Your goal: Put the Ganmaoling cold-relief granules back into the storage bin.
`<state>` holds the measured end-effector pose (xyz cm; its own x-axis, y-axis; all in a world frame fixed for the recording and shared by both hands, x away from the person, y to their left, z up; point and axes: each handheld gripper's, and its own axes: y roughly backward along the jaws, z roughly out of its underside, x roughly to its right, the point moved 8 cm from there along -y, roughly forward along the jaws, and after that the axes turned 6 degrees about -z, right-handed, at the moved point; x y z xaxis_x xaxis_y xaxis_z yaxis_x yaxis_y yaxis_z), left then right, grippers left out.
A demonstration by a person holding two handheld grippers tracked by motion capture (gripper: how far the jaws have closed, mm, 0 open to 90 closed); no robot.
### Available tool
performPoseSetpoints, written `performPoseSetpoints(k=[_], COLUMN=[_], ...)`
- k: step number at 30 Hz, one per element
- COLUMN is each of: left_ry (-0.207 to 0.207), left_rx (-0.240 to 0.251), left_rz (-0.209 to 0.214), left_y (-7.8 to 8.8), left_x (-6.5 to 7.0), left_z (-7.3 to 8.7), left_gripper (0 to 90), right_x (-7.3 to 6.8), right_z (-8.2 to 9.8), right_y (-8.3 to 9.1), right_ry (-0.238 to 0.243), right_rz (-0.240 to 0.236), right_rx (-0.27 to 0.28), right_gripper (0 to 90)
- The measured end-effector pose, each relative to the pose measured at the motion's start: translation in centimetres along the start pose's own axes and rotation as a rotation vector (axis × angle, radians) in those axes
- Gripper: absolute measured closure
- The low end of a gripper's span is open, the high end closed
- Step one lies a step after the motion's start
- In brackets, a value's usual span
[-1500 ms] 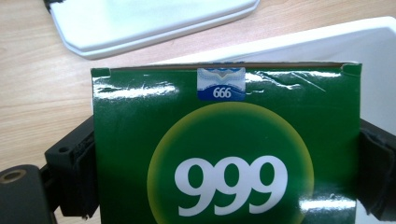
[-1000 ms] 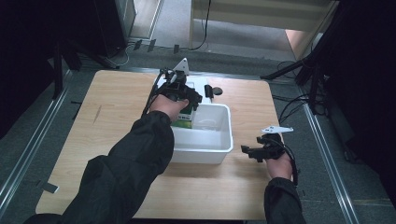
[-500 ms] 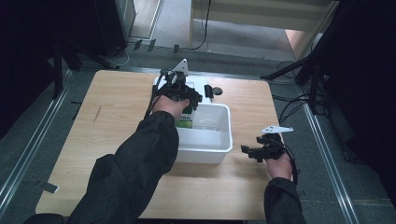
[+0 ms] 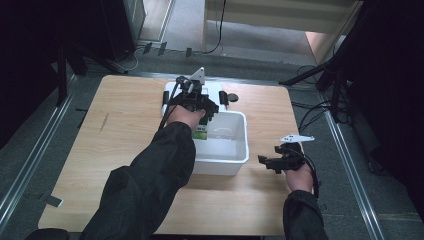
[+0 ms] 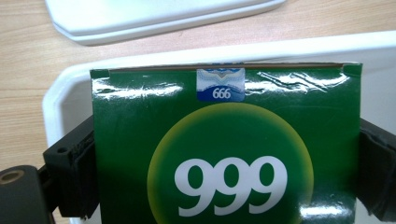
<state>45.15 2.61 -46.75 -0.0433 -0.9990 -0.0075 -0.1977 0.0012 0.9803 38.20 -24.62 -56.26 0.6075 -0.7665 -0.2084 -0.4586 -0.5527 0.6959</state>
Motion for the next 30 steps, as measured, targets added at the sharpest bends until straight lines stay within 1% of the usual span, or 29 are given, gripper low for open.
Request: performPoseSetpoints(k=[2, 6, 7, 8, 11, 15, 22, 25, 27, 29, 30], left_ry=[0.003, -0.009, -0.008, -0.015, -0.017, -0.018, -0.026, -0.029, -0.03, -0.023, -0.031], left_rx=[0.0, -0.005, -0.008, -0.006, -0.004, -0.013, -0.026, -0.034, -0.023, -0.013, -0.012], left_rz=[0.0, -0.01, -0.004, -0.01, -0.011, 0.003, -0.009, -0.001, -0.003, 0.006, -0.001], left_y=[-0.1, -0.5, -0.5, -0.5, -0.6, -1.0, -1.5, -1.5, -1.4, -1.2, -1.2], left_x=[0.0, 0.2, 0.4, 0.3, 0.6, 0.7, 0.7, 0.9, 0.8, 0.8, 0.7], left_z=[0.0, 0.2, 0.2, 0.2, 0.2, 0.4, 0.5, 0.6, 0.6, 0.5, 0.4], left_gripper=[4.5, 4.4, 4.4, 4.4, 4.3, 4.1, 3.7, 2.9, 2.4, 3.3, 3.4], right_x=[0.0, 0.0, 0.0, 0.0, 0.0, 0.0, 0.0, 0.0, 0.0, 0.0, 0.0], right_z=[0.0, 0.0, 0.0, 0.0, 0.0, 0.0, 0.1, 0.1, 0.1, 0.1, 0.1], right_y=[0.0, 0.0, 0.0, 0.0, 0.0, 0.0, 0.1, 0.1, 0.1, 0.1, 0.0], right_ry=[0.001, 0.001, 0.0, 0.001, 0.0, -0.003, -0.004, -0.003, -0.004, -0.004, -0.003], right_rz=[0.0, 0.0, 0.0, 0.0, 0.0, 0.0, 0.001, 0.001, 0.0, 0.001, 0.0], right_rx=[0.0, -0.001, -0.001, -0.001, -0.001, -0.003, -0.004, -0.003, -0.003, -0.004, -0.004], right_gripper=[16.2, 16.2, 16.2, 16.2, 16.2, 16.2, 16.2, 16.2, 16.2, 16.3, 16.2])
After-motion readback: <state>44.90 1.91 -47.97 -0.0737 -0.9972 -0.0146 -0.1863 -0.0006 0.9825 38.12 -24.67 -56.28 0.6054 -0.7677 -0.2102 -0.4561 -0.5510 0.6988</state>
